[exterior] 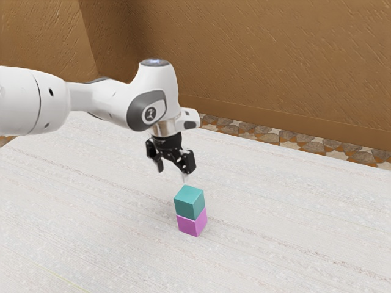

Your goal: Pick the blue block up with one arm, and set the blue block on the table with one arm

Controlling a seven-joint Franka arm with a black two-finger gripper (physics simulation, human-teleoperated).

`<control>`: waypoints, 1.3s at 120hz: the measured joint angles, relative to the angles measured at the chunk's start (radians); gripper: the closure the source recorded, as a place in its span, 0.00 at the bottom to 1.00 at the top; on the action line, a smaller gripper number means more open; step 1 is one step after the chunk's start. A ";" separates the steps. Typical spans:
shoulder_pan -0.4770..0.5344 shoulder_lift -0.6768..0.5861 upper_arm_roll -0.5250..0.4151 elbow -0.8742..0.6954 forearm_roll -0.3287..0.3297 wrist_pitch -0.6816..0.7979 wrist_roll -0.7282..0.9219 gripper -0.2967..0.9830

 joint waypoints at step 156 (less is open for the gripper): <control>-0.040 0.116 -0.043 -0.028 0.002 0.120 -0.226 0.25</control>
